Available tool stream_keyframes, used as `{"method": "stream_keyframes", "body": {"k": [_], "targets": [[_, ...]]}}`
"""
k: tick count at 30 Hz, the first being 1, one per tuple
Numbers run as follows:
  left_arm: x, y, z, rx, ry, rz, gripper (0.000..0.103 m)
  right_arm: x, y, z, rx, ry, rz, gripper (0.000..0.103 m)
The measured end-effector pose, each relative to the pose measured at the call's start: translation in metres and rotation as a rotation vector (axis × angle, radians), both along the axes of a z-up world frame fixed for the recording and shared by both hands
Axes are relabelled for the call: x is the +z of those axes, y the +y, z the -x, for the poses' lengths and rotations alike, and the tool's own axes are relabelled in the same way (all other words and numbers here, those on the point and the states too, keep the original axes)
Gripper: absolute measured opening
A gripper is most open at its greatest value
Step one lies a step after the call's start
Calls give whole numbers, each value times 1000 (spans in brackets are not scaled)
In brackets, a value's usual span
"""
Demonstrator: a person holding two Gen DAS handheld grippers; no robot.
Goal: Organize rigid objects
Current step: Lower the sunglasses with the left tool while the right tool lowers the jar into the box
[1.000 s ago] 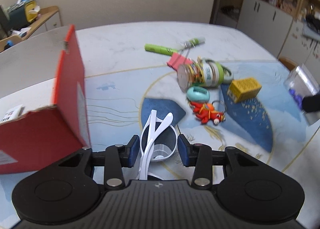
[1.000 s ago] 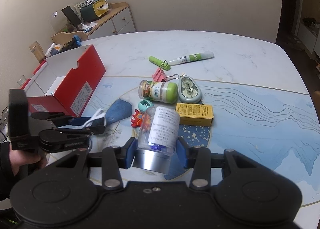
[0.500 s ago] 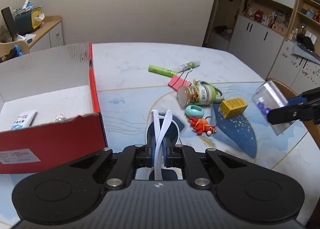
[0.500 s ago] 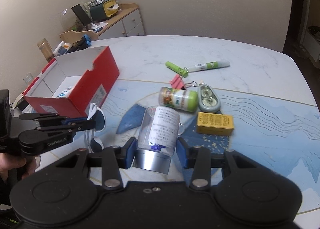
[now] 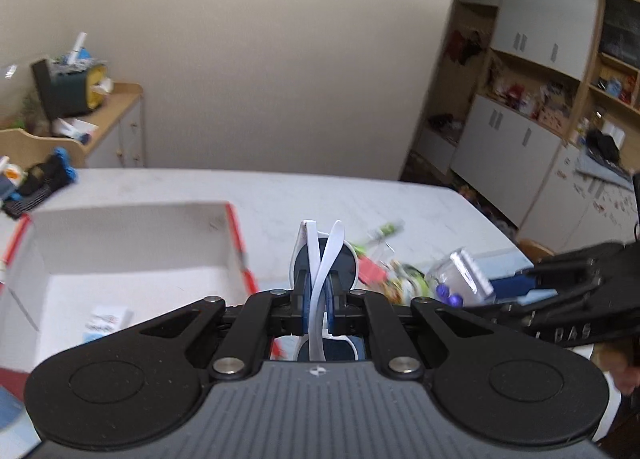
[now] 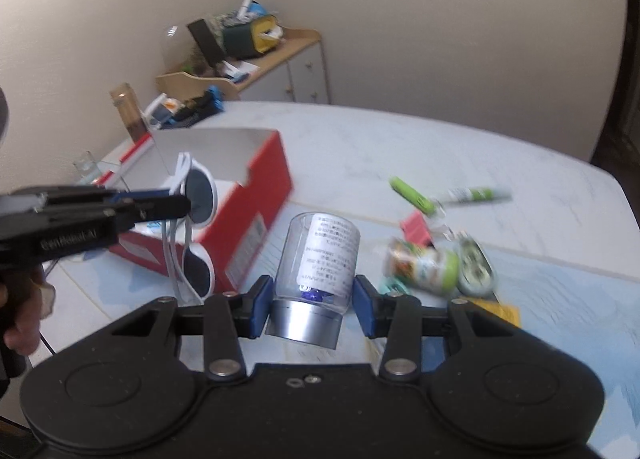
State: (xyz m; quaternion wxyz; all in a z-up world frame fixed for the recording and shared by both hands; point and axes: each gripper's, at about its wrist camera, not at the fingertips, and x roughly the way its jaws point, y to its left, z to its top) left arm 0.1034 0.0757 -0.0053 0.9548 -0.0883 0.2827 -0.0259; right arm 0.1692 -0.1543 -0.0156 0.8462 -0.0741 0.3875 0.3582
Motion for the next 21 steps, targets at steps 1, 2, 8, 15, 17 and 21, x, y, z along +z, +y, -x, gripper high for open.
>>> {"method": "stream_keyframes", "body": {"k": [1, 2, 8, 15, 17, 21], "targets": [[4, 9, -1, 12, 0, -1, 8, 2, 9, -1, 12, -8, -1, 42], [8, 17, -2, 28, -1, -3, 8, 4, 18, -2, 23, -14, -1, 42], [15, 66, -12, 107, 18, -25, 8, 10, 77, -5, 88, -39, -3, 42], [-1, 127, -30, 206, 89, -29, 8, 4, 147, -9, 140, -56, 32, 42], [-10, 142, -36, 222, 125, -36, 8, -1, 165, -11, 145, -58, 52, 42], [-29, 163, -47, 238, 199, -79, 8, -19, 197, -20, 145, -34, 95, 42]]}}
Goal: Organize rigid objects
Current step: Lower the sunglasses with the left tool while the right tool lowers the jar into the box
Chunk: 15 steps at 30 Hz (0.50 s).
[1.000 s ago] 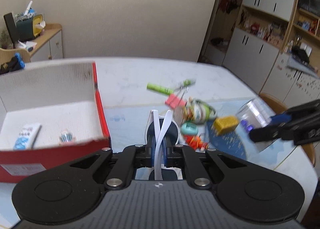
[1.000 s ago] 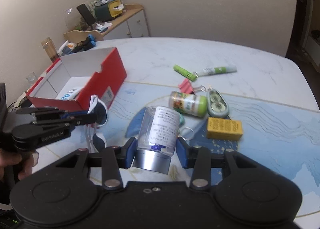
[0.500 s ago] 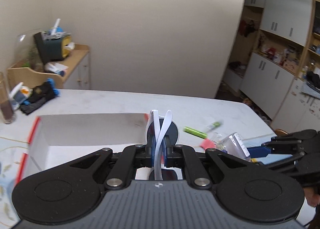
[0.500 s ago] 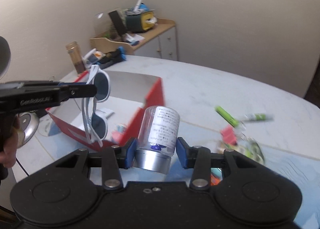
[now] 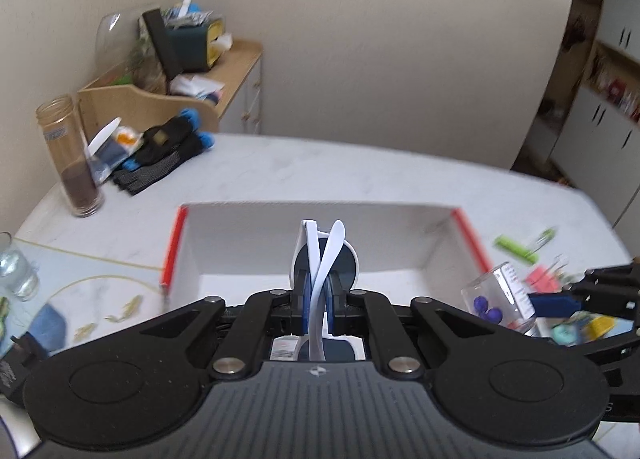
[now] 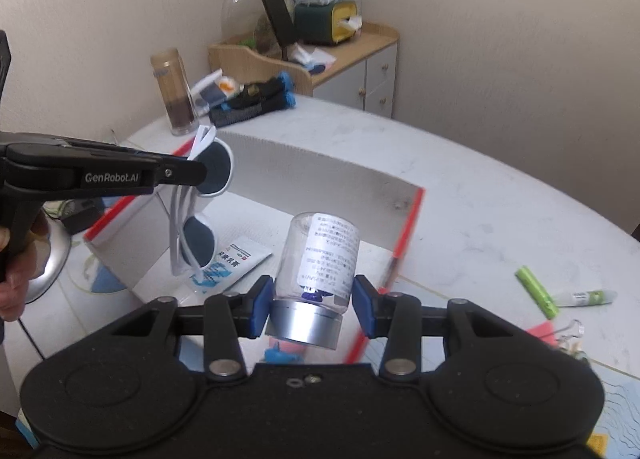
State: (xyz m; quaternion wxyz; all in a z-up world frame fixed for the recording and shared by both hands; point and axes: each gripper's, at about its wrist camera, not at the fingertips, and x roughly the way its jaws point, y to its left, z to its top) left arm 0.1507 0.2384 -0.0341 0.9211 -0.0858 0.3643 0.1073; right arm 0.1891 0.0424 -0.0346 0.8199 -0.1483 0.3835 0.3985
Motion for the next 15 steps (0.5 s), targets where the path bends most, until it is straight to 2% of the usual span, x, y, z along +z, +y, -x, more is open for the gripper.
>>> {"method": "stream_keyframes", "body": {"k": [10, 15], "targets": [[-37, 29, -24, 25, 169, -70, 8, -36, 61, 0, 60, 56, 84, 42], [-54, 41, -36, 33, 234, -66, 8, -52, 77, 1, 85, 88, 125, 42]]}}
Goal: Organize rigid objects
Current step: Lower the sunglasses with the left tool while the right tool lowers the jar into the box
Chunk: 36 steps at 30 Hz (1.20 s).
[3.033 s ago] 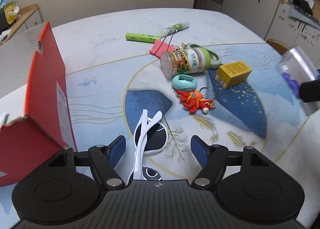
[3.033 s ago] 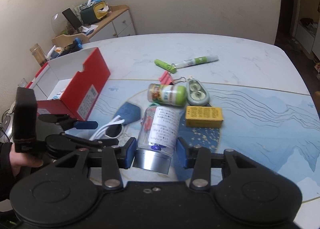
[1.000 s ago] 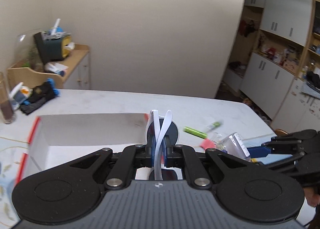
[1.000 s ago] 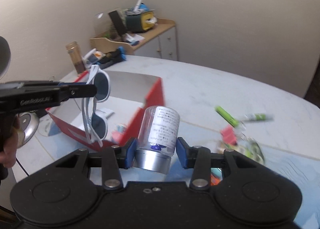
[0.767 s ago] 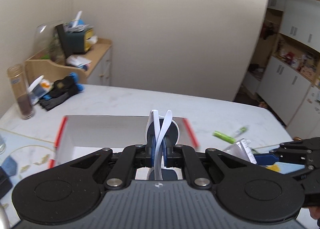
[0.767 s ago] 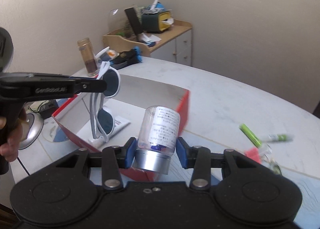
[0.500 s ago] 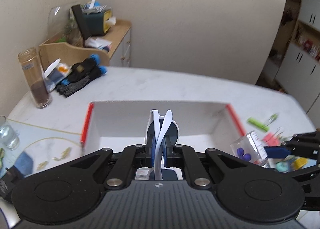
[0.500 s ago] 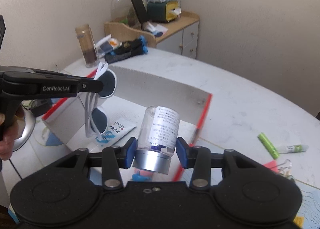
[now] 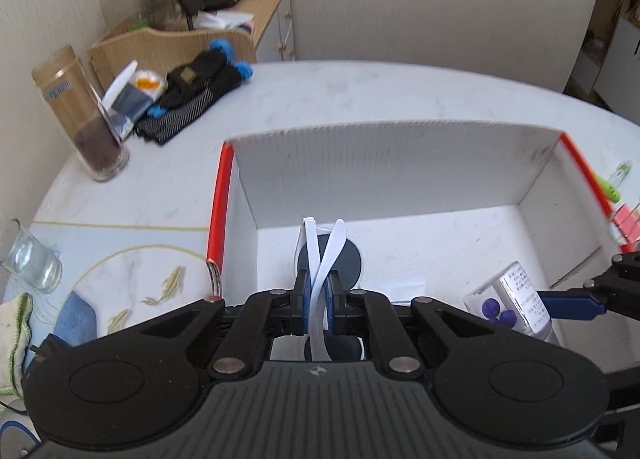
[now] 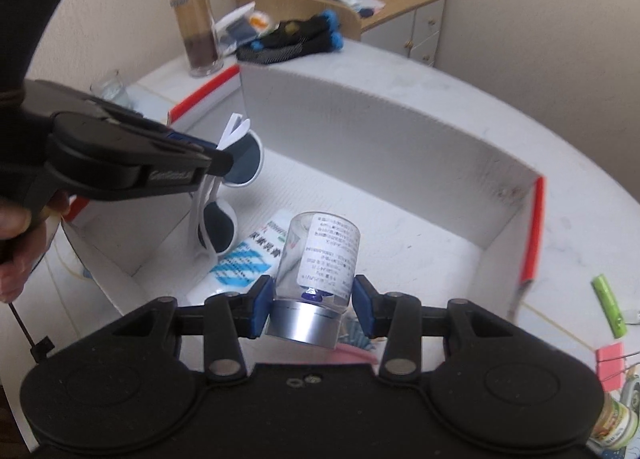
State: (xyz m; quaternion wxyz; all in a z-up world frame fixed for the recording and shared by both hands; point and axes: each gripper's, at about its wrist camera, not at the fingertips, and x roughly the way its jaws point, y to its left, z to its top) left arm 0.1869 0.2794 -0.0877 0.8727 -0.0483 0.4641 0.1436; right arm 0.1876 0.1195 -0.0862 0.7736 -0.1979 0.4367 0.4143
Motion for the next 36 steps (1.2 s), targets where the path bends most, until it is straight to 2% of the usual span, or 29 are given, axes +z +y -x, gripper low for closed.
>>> {"method": "stream_keyframes", "body": {"k": [10, 18, 21, 36], "targets": [[-20, -3, -17, -50, 113, 15, 8, -19, 8, -6, -24, 71, 75, 42], [-24, -3, -20, -73, 165, 30, 8, -27, 8, -10, -42, 113, 97, 44], [-23, -3, -17, -67, 160, 30, 8, -24, 7, -9, -40, 116, 90, 55], [5, -20, 12, -69, 46, 74, 8, 11, -25, -2, -65, 84, -21, 57]]}}
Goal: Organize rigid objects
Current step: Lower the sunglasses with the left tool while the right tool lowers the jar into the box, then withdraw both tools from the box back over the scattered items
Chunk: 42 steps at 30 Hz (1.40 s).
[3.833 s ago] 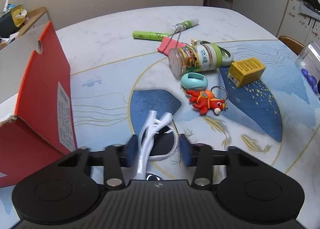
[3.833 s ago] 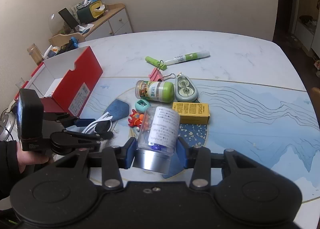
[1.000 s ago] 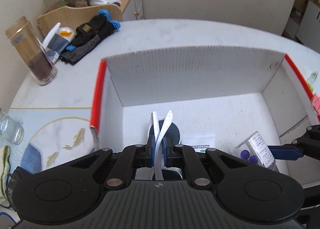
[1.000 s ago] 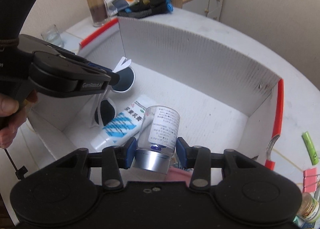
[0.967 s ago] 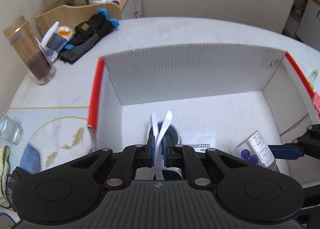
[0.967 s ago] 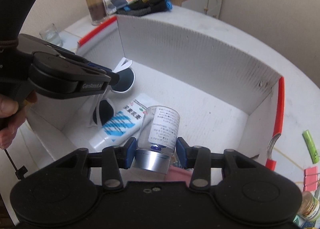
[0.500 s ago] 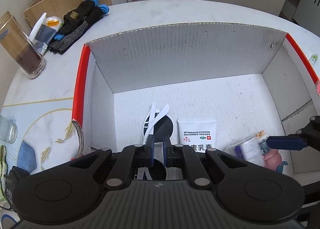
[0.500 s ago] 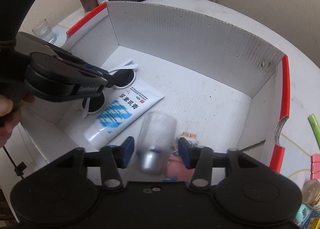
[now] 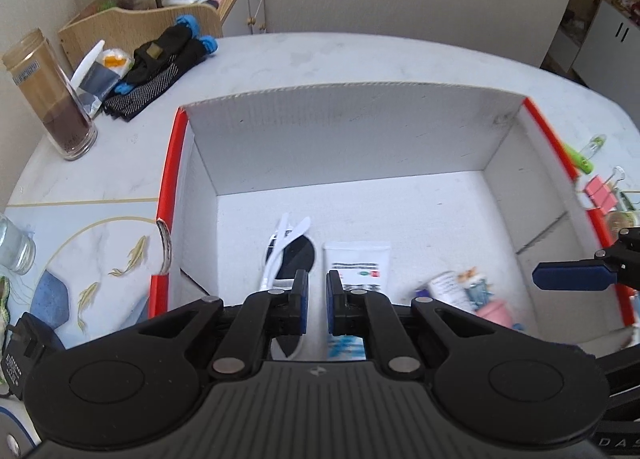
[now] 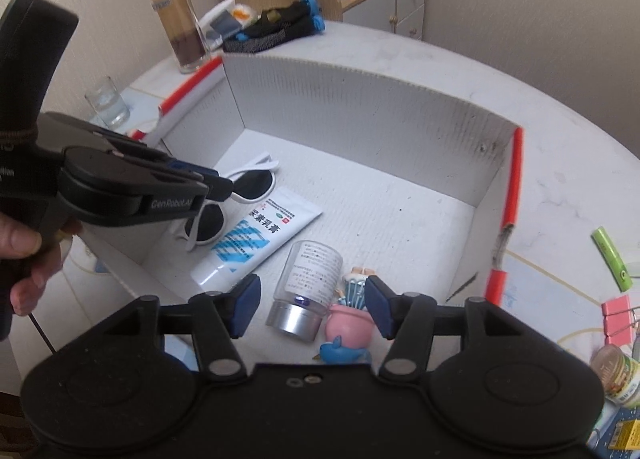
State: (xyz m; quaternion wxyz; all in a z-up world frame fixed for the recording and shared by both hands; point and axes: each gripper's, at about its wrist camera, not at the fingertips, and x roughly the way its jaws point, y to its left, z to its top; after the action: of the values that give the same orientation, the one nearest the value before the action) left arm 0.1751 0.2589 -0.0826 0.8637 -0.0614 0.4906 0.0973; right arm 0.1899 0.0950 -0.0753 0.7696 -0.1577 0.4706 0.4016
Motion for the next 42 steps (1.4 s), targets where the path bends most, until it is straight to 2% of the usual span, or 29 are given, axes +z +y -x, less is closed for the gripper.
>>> {"method": "stream_keyframes", "body": {"k": [11, 24, 35, 42], "targets": [[35, -31, 27, -37, -110, 11, 8, 34, -39, 14, -24, -49, -107, 62], [67, -87, 48, -98, -203, -15, 9, 72, -113, 30, -57, -108, -234, 72], [76, -147, 56, -146, -245, 2, 10, 86, -190, 39, -116, -158, -301, 84], [70, -191, 58, -173, -268, 34, 10, 80, -257, 36, -211, -193, -296, 89]]}}
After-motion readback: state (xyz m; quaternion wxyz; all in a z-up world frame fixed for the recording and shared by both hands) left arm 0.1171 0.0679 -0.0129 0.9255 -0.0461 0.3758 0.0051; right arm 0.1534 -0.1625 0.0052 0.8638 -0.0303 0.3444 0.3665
